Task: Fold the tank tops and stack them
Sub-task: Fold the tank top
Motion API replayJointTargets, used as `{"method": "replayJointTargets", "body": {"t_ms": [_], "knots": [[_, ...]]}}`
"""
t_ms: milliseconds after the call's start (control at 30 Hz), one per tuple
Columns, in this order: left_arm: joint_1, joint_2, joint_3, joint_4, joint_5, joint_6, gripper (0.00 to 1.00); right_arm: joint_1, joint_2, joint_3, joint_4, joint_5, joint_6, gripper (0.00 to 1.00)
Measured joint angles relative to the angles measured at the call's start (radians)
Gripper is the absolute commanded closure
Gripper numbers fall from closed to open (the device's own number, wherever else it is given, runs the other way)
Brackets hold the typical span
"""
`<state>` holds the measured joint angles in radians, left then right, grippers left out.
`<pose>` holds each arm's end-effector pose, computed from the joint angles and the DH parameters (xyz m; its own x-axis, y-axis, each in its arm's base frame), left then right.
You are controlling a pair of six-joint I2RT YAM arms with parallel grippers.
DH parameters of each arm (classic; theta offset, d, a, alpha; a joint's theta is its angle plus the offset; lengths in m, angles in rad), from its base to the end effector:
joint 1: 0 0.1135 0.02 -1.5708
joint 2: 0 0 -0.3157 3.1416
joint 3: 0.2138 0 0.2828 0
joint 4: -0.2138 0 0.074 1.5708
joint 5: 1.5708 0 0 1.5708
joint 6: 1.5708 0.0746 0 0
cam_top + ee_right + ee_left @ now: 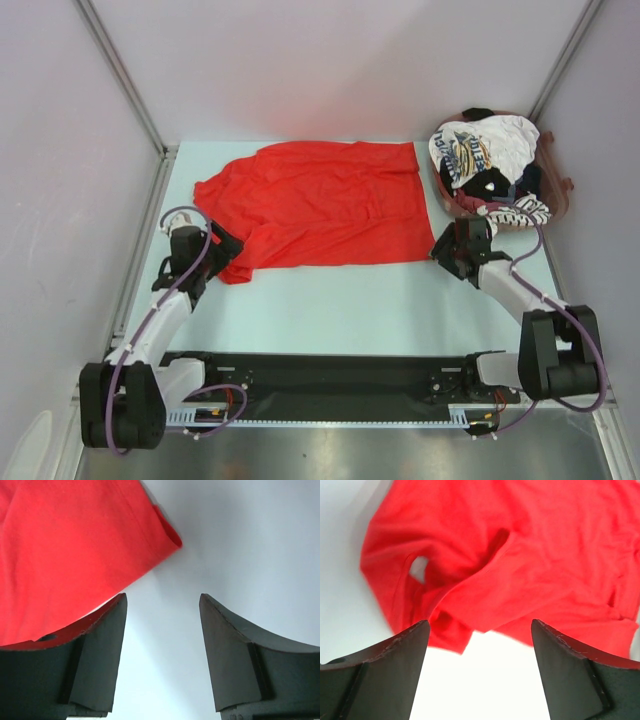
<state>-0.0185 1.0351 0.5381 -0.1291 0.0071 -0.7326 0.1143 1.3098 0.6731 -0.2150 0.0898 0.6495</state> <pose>0.2507 -0.0052 0.2189 -0.4518 -0.6605 -0.5996 -0.3738 0.7505 -0.5450 0.2930 0.0269 0.1909 -0.6285 0.5342 -0.5654 0.4084 0.8453 0.3446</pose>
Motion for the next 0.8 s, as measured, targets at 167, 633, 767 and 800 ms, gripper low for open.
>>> {"method": "replayJointTargets", "body": {"t_ms": [167, 633, 767, 800], "knots": [[0.033, -0.037, -0.078, 0.0, 0.014, -0.01, 0.12, 0.006, -0.066, -0.12, 0.072, 0.023, 0.144, 0.39], [0.085, -0.042, -0.1, 0.038, 0.027, -0.053, 0.12, 0.074, 0.178, -0.019, 0.175, 0.166, 0.369, 0.55], [0.087, -0.045, -0.1, 0.038, 0.026, -0.054, 0.12, 0.096, 0.209, -0.008, 0.183, 0.222, 0.417, 0.81], [0.087, -0.044, -0.1, 0.038, 0.026, -0.054, 0.13, 0.099, 0.214, -0.008, 0.181, 0.235, 0.431, 0.88]]}}
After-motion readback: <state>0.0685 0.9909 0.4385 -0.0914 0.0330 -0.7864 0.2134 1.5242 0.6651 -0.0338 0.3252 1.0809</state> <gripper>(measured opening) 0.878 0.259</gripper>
